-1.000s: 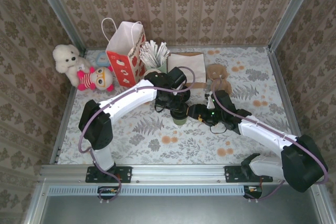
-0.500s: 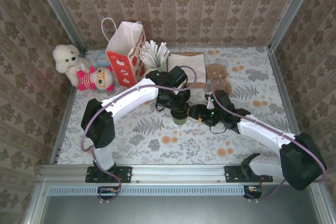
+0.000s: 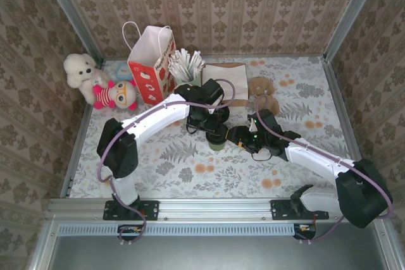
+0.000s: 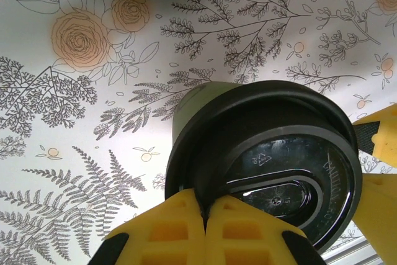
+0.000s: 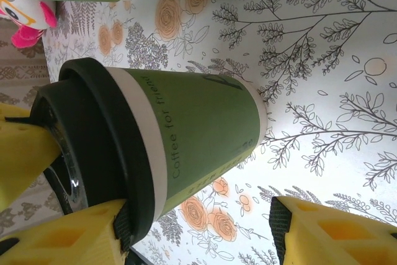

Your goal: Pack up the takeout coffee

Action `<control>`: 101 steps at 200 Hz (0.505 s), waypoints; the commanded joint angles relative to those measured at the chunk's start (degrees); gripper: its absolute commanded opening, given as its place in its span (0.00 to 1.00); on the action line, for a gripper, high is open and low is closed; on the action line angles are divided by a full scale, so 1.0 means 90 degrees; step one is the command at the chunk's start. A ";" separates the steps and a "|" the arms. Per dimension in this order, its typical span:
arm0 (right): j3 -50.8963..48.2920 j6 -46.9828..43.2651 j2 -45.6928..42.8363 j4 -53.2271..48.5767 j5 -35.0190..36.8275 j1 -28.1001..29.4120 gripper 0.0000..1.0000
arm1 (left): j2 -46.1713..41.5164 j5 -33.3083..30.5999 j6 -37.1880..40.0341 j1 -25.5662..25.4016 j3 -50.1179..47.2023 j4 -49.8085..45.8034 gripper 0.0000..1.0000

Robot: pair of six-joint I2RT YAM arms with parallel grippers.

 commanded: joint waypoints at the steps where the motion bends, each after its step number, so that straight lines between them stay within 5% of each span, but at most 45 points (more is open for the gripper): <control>1: -0.0567 0.0283 0.0399 -0.0853 0.0817 -0.0027 0.61 | 0.0548 0.0467 0.0116 -0.0062 -0.0799 -0.0123 0.00; 42: -0.0748 0.0302 0.0513 -0.0900 0.0711 -0.0043 0.62 | 0.0931 0.0644 0.0400 -0.0037 -0.1192 -0.0248 0.00; 101: 0.0100 -0.0067 -0.0784 -0.0278 -0.0774 -0.0976 0.71 | 0.0480 0.0147 0.1908 -0.0082 0.0426 -0.0484 0.00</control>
